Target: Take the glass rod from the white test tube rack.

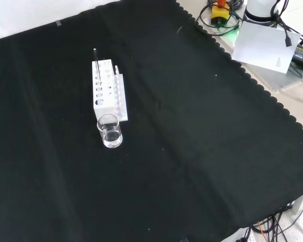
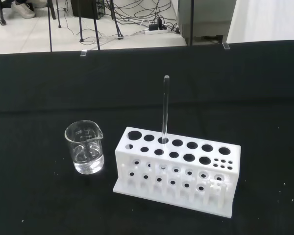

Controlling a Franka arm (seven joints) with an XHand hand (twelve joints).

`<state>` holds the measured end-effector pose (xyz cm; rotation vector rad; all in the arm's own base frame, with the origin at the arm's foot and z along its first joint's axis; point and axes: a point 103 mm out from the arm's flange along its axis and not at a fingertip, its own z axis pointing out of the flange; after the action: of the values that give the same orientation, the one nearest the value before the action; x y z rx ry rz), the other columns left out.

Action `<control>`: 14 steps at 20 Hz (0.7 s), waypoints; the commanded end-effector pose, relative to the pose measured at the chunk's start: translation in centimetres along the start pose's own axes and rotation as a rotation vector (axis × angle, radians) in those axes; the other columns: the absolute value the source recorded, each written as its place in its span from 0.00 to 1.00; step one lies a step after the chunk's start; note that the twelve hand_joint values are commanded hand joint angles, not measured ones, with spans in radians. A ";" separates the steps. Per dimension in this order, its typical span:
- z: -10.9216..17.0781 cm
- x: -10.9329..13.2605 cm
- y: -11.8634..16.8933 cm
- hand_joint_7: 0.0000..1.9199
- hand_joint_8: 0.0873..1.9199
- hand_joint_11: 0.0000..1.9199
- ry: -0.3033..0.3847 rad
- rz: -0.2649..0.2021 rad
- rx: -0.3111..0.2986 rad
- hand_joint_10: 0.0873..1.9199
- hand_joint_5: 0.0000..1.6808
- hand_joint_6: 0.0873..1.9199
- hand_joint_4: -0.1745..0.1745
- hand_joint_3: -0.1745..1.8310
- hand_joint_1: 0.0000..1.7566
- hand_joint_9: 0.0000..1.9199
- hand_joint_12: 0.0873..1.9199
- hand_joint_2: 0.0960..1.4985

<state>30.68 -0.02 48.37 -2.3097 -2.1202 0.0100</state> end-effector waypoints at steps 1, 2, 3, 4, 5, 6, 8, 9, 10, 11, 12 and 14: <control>0.0 -0.1 0.0 0.07 0.34 0.17 0.001 -0.010 -0.014 0.28 0.06 0.08 0.07 0.46 0.48 0.25 0.64 0.42; 0.0 0.1 0.0 0.03 0.33 0.08 -0.004 -0.014 -0.013 0.33 0.05 0.03 0.08 0.44 0.45 0.15 0.68 0.46; 0.1 0.1 0.1 0.02 0.33 0.04 -0.007 -0.014 -0.012 0.37 0.05 0.00 0.09 0.43 0.43 0.10 0.71 0.47; 0.1 0.1 0.1 0.01 0.33 0.02 -0.008 -0.013 -0.012 0.39 0.05 0.00 0.09 0.42 0.42 0.07 0.72 0.48; 0.1 0.1 0.1 0.00 0.34 0.01 -0.010 -0.012 -0.012 0.40 0.05 0.00 0.09 0.42 0.41 0.05 0.72 0.49; 0.1 0.1 0.1 0.00 0.34 0.00 -0.012 -0.010 -0.013 0.41 0.05 0.00 0.09 0.42 0.41 0.05 0.73 0.49; 0.1 0.1 0.1 0.00 0.34 0.00 -0.012 -0.006 -0.013 0.42 0.05 0.00 0.09 0.42 0.41 0.04 0.73 0.49; 0.1 0.1 0.1 0.00 0.34 0.00 -0.008 -0.008 -0.013 0.42 0.05 0.00 0.09 0.42 0.41 0.04 0.73 0.49; 0.0 0.0 0.2 0.00 0.34 0.00 -0.004 0.001 -0.007 0.42 0.05 0.00 0.09 0.42 0.41 0.04 0.73 0.49; 0.0 -0.1 0.3 0.00 0.35 0.00 -0.007 0.003 -0.004 0.42 0.05 0.00 0.09 0.42 0.41 0.05 0.73 0.49; 0.1 -0.2 0.6 0.00 0.36 0.00 -0.010 0.001 -0.001 0.43 0.06 0.00 0.09 0.42 0.41 0.05 0.73 0.49; 0.4 -0.2 1.2 0.00 0.38 0.00 -0.010 -0.006 -0.001 0.44 0.06 0.00 0.09 0.42 0.41 0.06 0.73 0.49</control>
<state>31.42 -0.03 48.31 -2.3057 -2.1361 0.0084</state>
